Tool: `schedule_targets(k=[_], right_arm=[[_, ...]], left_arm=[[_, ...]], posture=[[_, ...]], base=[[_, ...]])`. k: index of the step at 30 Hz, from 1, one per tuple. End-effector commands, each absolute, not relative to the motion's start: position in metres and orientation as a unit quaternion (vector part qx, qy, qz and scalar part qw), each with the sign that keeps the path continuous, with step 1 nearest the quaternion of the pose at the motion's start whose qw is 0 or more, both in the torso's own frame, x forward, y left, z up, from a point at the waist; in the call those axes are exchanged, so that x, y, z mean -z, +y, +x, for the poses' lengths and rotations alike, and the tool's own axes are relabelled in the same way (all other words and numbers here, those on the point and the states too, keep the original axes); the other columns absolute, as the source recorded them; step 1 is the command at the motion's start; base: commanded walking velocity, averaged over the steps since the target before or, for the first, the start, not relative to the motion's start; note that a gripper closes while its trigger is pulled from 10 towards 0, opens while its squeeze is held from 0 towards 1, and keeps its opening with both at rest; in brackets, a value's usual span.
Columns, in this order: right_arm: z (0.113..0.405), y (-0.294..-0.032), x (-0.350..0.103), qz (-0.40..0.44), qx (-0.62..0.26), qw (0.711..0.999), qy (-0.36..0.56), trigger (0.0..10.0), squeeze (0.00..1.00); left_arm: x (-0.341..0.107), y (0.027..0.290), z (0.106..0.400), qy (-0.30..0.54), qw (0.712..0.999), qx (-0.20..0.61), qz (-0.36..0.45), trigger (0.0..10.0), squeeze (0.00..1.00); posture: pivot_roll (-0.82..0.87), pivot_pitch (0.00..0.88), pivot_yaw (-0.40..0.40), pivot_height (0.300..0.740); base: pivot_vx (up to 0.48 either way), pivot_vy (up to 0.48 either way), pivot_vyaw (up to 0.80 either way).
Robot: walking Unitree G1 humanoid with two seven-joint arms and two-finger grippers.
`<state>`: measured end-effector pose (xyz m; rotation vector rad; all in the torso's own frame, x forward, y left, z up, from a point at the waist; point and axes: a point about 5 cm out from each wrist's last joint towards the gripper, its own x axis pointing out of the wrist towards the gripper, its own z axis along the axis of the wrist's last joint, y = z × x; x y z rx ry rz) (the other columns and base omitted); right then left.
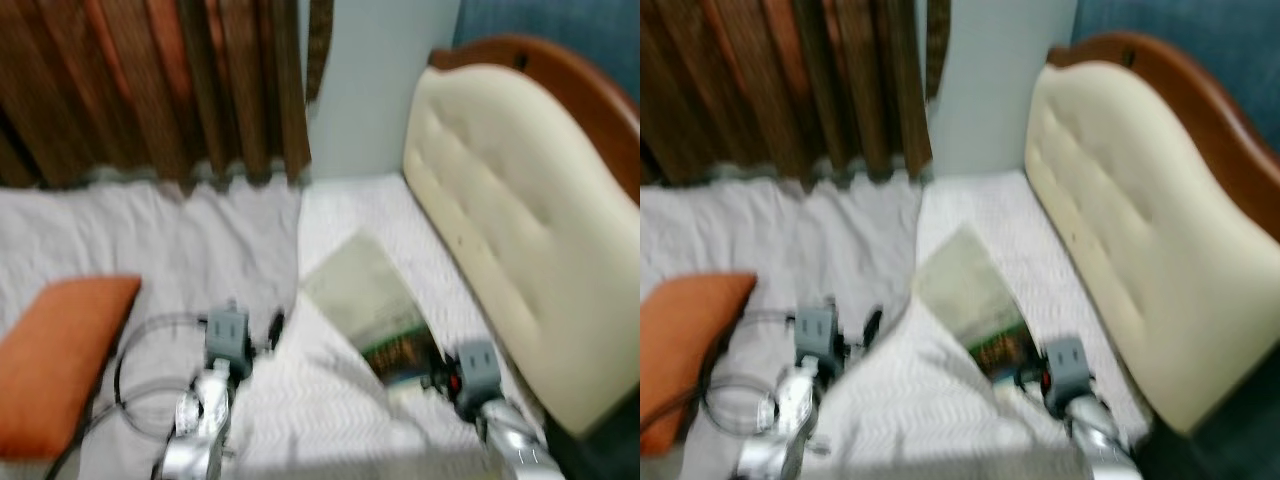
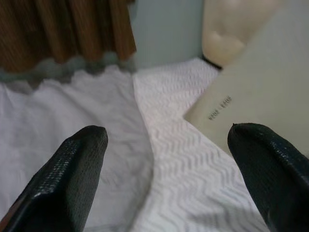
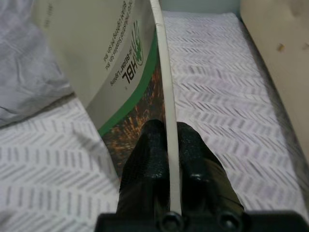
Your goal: Clean up the room
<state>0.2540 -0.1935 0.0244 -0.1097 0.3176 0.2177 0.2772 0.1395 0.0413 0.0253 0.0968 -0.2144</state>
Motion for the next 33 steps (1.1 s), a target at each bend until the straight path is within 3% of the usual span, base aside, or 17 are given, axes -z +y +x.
schedule_targets(k=[1,10,11,13,17,18,19,21,22,23,28,29,33], right_arm=[[0.262,-0.195,-0.034,-0.055,-0.104,0.984,0.134,0.0,0.00],[0.274,-0.176,-0.038,-0.026,-0.139,0.981,0.132,0.0,0.00],[0.286,-0.163,-0.044,0.037,-0.147,0.980,0.128,0.0,0.00],[0.292,-0.158,-0.047,0.065,-0.149,0.979,0.126,0.0,0.00],[0.321,-0.123,-0.080,0.236,-0.180,0.950,0.096,0.0,0.00],[0.321,-0.123,-0.080,0.236,-0.180,0.950,0.096,0.0,0.00],[0.325,-0.117,-0.085,0.287,-0.183,0.935,0.100,0.0,0.00],[0.325,-0.115,-0.086,0.298,-0.183,0.931,0.101,0.0,0.00],[0.326,-0.112,-0.084,0.330,-0.182,0.920,0.109,0.0,0.00],[0.323,-0.096,-0.066,0.394,-0.200,0.884,0.151,0.0,0.00],[0.312,-0.083,-0.040,0.427,-0.198,0.861,0.195,0.0,0.00],[0.303,-0.080,-0.024,0.405,-0.186,0.868,0.220,0.0,0.00],[0.294,-0.084,-0.006,0.326,-0.162,0.895,0.256,0.0,0.00]], left_arm=[[-0.046,0.141,0.281,0.041,0.993,0.111,0.018,10.0,0.00],[-0.044,0.147,0.276,0.041,0.994,0.101,0.019,10.0,0.00],[-0.048,0.148,0.276,0.032,0.992,0.114,0.032,10.0,0.00],[-0.050,0.148,0.276,0.027,0.991,0.122,0.036,10.0,0.00],[-0.075,0.153,0.271,0.022,0.976,0.211,0.055,10.0,0.00],[-0.075,0.153,0.271,0.022,0.976,0.211,0.055,10.0,0.00],[-0.083,0.155,0.261,0.030,0.967,0.248,0.050,10.0,0.00],[-0.086,0.156,0.257,0.031,0.965,0.256,0.049,10.0,0.00],[-0.090,0.159,0.248,0.043,0.958,0.278,0.050,10.0,0.00],[-0.093,0.167,0.225,0.083,0.939,0.331,0.047,10.0,0.00],[-0.093,0.185,0.202,0.118,0.928,0.348,0.063,10.0,0.00],[-0.096,0.202,0.197,0.109,0.940,0.314,0.078,10.0,0.00],[-0.094,0.215,0.200,0.076,0.956,0.270,0.082,10.0,0.00]], posture=[[-0.11,0.019,-0.004,0.740],[-0.08,0.047,-0.008,0.740],[-0.07,0.077,-0.006,0.740],[-0.07,0.077,-0.006,0.740],[0.02,0.213,0.048,0.740],[0.02,0.213,0.048,0.740],[0.07,0.275,0.079,0.740],[0.07,0.275,0.079,0.740],[0.12,0.350,0.122,0.740],[0.17,0.429,0.177,0.740],[0.22,0.503,0.215,0.740],[0.23,0.530,0.224,0.740],[0.23,0.557,0.210,0.740]], base=[[0.334,-0.341,0.00],[0.165,-0.109,0.00],[0.000,0.000,0.00],[0.000,0.000,0.00],[0.000,0.000,0.00],[0.000,0.000,0.00],[0.000,0.000,0.00],[0.000,0.000,0.00],[0.000,0.000,0.00],[0.000,0.000,0.00],[0.000,0.000,0.00],[0.000,0.000,0.00],[0.000,0.000,0.00]])
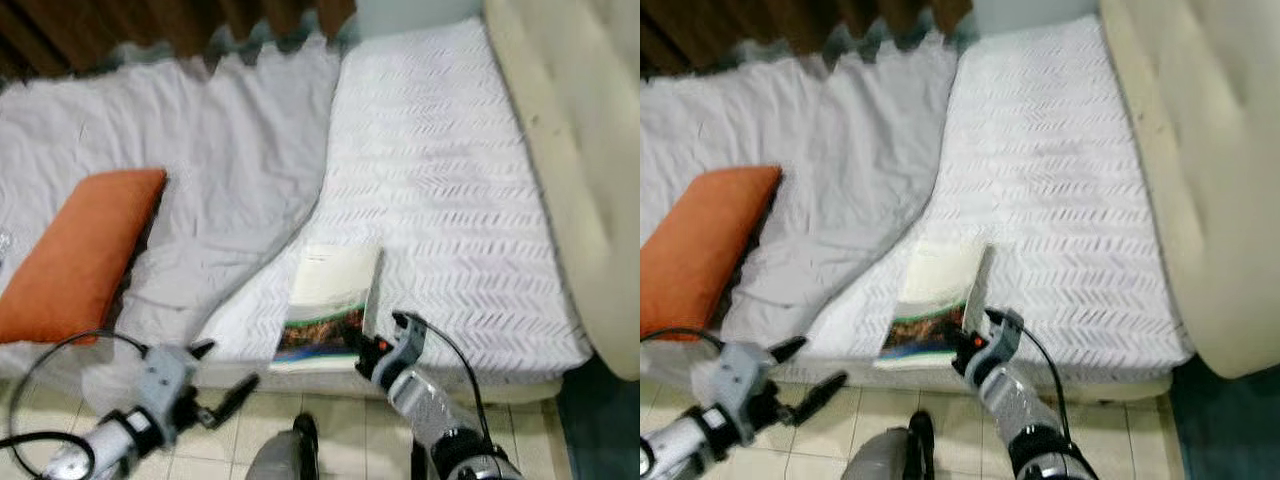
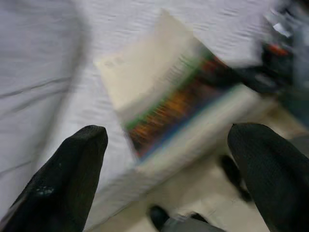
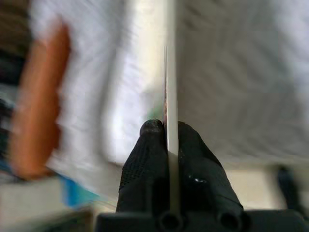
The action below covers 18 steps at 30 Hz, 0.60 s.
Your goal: Clean up the room
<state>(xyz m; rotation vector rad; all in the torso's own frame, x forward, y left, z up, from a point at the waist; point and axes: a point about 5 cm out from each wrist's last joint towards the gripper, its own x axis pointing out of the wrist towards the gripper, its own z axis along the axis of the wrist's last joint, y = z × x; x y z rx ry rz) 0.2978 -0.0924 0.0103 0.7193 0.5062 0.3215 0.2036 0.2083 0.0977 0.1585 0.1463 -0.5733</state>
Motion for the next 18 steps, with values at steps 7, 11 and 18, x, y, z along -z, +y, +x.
schedule_targets(k=[7,11,18], right_arm=[[0.312,-0.117,-0.015,0.219,-0.101,0.944,0.226,0.0,0.00],[0.323,-0.132,-0.026,0.211,-0.063,0.955,0.198,0.0,0.00],[0.333,-0.145,-0.035,0.240,-0.009,0.952,0.189,0.0,0.00]], left_arm=[[-0.068,0.182,0.210,0.039,0.969,0.241,0.034,10.0,0.00],[-0.055,0.166,0.215,0.037,0.973,0.227,0.012,10.0,0.00],[-0.057,0.156,0.206,0.022,0.973,0.227,-0.033,10.0,0.00]], posture=[[0.11,0.613,0.118,0.740],[0.09,0.617,0.100,0.740],[0.11,0.612,0.109,0.740]], base=[[0.000,0.000,0.00],[0.000,0.000,0.00],[0.000,0.000,0.00]])
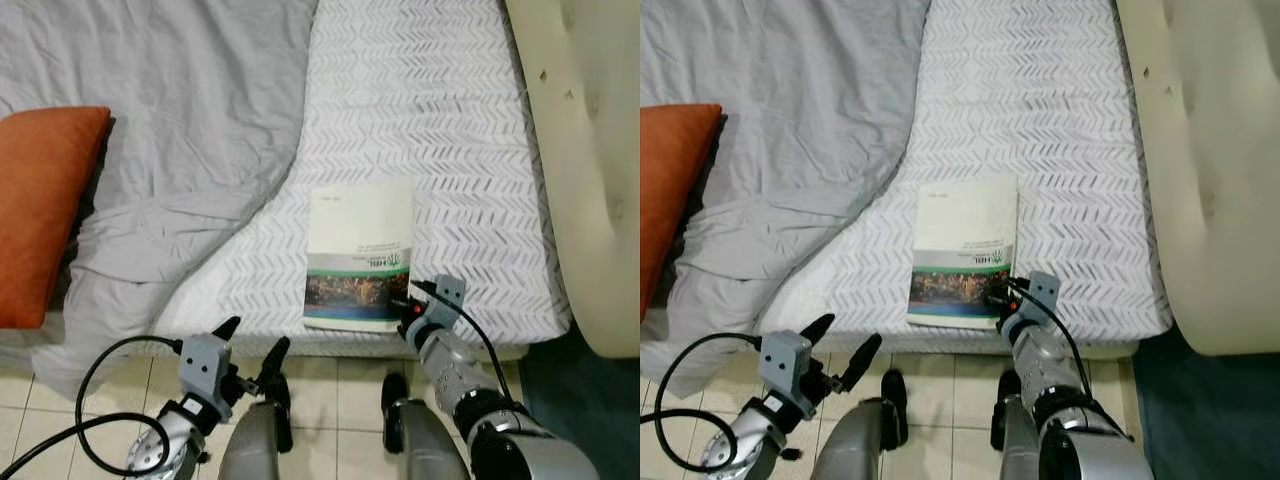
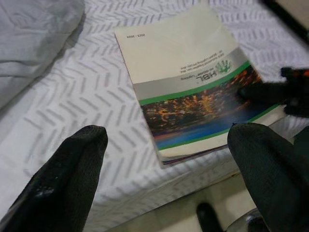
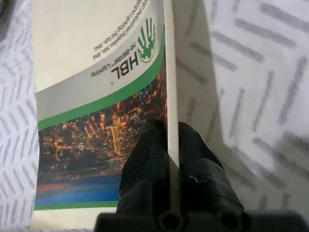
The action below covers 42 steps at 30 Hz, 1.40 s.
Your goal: Clean up the room
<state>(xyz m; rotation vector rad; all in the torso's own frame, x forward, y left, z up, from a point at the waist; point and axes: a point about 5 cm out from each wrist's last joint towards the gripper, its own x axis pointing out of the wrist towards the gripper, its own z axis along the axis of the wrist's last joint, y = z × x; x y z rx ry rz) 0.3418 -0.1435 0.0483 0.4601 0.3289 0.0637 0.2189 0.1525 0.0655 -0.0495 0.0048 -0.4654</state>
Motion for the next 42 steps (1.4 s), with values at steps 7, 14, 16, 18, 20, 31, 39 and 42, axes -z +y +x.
schedule_targets(k=[7,14,16,18,20,31,39,42], right_arm=[[0.331,-0.155,-0.032,0.212,-0.012,0.956,0.203,0.0,0.00],[0.335,-0.171,-0.038,0.193,0.005,0.962,0.195,0.0,0.00],[0.340,-0.175,-0.044,0.189,0.014,0.964,0.185,0.0,0.00],[0.341,-0.176,-0.046,0.189,0.017,0.965,0.182,0.0,0.00],[0.345,-0.178,-0.052,0.191,0.023,0.966,0.174,0.0,0.00],[0.352,-0.185,-0.062,0.181,0.036,0.969,0.164,0.0,0.33],[0.355,-0.184,-0.066,0.146,0.019,0.975,0.169,0.0,1.00],[0.355,-0.184,-0.066,0.139,0.018,0.975,0.171,0.0,1.00]], left_arm=[[-0.049,0.167,0.198,0.024,0.977,0.212,-0.030,10.0,0.00],[-0.053,0.163,0.208,0.011,0.976,0.215,-0.025,10.0,0.00],[-0.054,0.162,0.207,0.007,0.976,0.218,-0.025,10.0,0.00],[-0.054,0.161,0.207,0.006,0.976,0.218,-0.025,10.0,0.00],[-0.055,0.160,0.204,0.005,0.974,0.225,-0.029,10.0,0.00],[-0.053,0.156,0.199,0.004,0.972,0.234,-0.025,10.0,0.00],[-0.052,0.159,0.200,0.006,0.974,0.226,-0.021,10.0,0.00],[-0.051,0.159,0.199,0.007,0.974,0.225,-0.020,10.0,0.00]], posture=[[0.11,0.603,0.106,0.740],[0.12,0.605,0.100,0.740],[0.11,0.599,0.099,0.740],[0.11,0.599,0.099,0.740],[0.12,0.595,0.097,0.740],[0.12,0.593,0.088,0.740],[0.12,0.589,0.083,0.740],[0.12,0.588,0.083,0.740]], base=[[0.000,0.000,0.00],[0.000,0.000,0.00],[0.000,0.000,0.00],[0.000,0.000,0.00],[0.000,0.000,0.00],[0.000,0.000,0.00],[0.000,0.000,0.00],[0.000,0.000,0.00]])
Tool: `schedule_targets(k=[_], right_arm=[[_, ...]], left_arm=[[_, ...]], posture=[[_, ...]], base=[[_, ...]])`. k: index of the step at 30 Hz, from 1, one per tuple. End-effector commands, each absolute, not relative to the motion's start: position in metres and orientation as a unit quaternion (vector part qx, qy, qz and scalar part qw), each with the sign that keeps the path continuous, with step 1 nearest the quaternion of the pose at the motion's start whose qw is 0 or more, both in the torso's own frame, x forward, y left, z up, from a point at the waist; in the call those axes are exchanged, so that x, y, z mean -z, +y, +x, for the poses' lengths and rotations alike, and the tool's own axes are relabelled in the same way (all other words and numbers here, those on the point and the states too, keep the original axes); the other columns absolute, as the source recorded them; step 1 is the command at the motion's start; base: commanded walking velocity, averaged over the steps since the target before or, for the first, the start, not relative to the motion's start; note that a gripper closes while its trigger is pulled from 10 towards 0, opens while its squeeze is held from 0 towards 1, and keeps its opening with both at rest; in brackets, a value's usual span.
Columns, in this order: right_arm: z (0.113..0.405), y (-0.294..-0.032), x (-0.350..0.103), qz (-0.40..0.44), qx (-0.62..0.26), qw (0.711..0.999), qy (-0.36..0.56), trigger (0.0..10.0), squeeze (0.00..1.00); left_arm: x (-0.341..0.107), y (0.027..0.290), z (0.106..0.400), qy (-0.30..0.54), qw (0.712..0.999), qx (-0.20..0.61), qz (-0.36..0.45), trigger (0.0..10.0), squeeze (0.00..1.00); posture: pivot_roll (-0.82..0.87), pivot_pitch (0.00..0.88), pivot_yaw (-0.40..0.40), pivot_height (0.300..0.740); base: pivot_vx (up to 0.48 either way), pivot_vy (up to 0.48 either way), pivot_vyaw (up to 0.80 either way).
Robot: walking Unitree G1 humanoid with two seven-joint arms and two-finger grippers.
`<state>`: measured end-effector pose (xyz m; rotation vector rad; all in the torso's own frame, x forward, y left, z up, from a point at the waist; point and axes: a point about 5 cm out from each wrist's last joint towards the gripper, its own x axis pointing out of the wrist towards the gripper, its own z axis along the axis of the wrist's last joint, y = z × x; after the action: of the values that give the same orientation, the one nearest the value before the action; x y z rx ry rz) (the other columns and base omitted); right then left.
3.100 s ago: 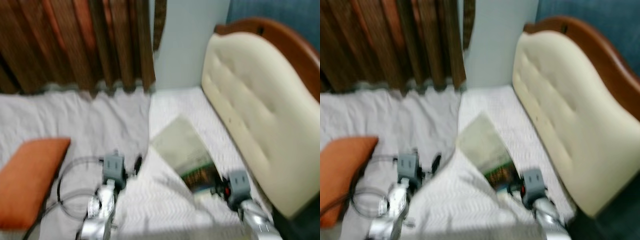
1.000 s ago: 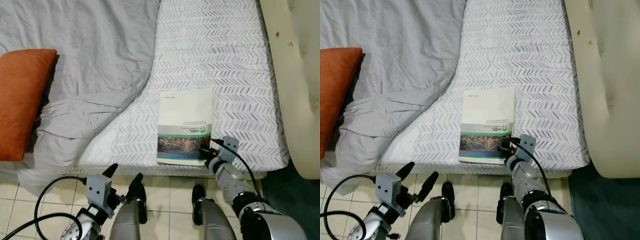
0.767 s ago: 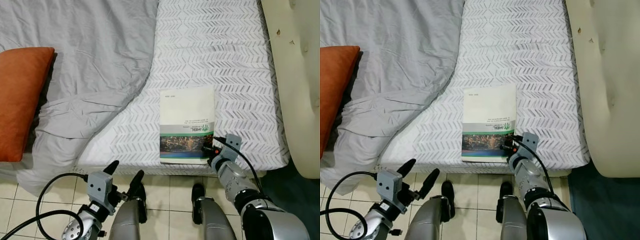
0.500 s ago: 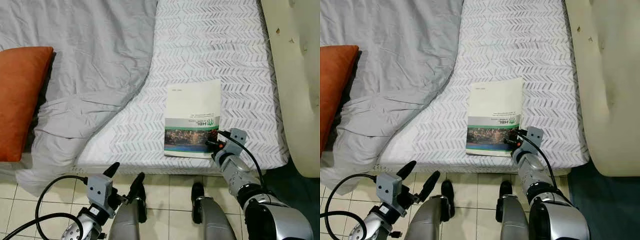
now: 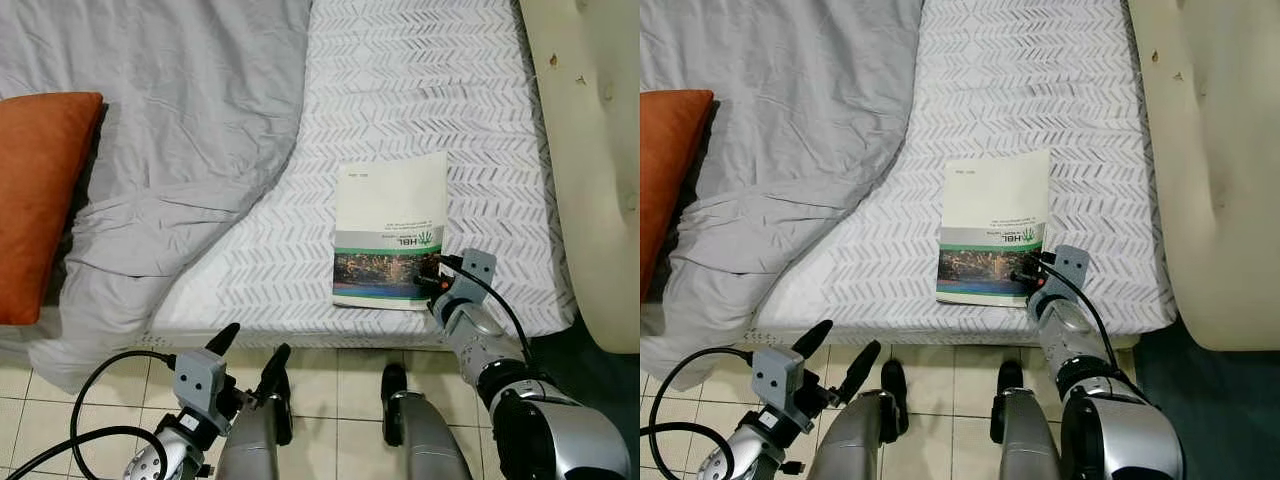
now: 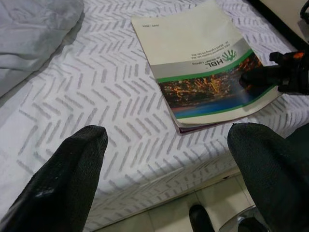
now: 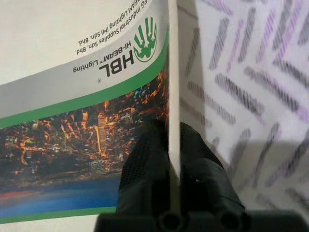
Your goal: Clean up the room
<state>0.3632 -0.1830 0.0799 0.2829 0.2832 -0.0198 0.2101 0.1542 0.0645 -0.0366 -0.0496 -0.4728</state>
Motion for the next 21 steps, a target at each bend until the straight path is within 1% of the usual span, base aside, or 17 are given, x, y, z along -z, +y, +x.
schedule_targets(k=[1,12,14,15,17,18,20,21], right_arm=[[0.355,-0.185,-0.065,0.130,0.018,0.976,0.174,10.0,1.00],[0.358,-0.191,-0.072,0.063,-0.001,0.983,0.175,10.0,1.00],[0.359,-0.193,-0.074,0.036,-0.009,0.985,0.171,10.0,1.00],[0.359,-0.193,-0.074,0.036,-0.009,0.985,0.171,10.0,1.00],[0.360,-0.196,-0.077,0.005,-0.012,0.986,0.166,10.0,1.00],[0.360,-0.199,-0.079,-0.018,-0.011,0.987,0.159,10.0,1.00],[0.362,-0.204,-0.086,-0.045,-0.009,0.989,0.140,10.0,1.00],[0.362,-0.206,-0.086,-0.052,-0.007,0.990,0.134,10.0,1.00]], left_arm=[[-0.051,0.160,0.199,0.008,0.974,0.224,-0.020,10.0,0.00],[-0.048,0.154,0.203,0.006,0.974,0.224,-0.024,10.0,0.00],[-0.047,0.151,0.204,0.006,0.974,0.225,-0.026,10.0,0.00],[-0.047,0.151,0.204,0.006,0.974,0.225,-0.026,10.0,0.00],[-0.044,0.149,0.206,0.009,0.974,0.224,-0.028,10.0,0.00],[-0.041,0.149,0.207,0.012,0.975,0.220,-0.026,10.0,0.00],[-0.039,0.153,0.208,0.019,0.978,0.209,-0.019,10.0,0.00],[-0.036,0.154,0.212,0.024,0.979,0.204,-0.017,10.0,0.00]], posture=[[0.12,0.583,0.080,0.740],[0.09,0.556,0.061,0.740],[0.09,0.537,0.051,0.740],[0.09,0.537,0.051,0.740],[0.07,0.504,0.037,0.740],[0.06,0.460,0.023,0.740],[0.05,0.425,0.014,0.740],[0.03,0.362,-0.002,0.740]], base=[[0.000,0.000,0.00],[0.000,0.000,0.00],[0.000,0.000,0.00],[0.000,0.000,0.00],[0.000,0.000,0.00],[0.000,0.000,0.00],[0.000,0.000,0.00],[0.000,0.000,0.00]])
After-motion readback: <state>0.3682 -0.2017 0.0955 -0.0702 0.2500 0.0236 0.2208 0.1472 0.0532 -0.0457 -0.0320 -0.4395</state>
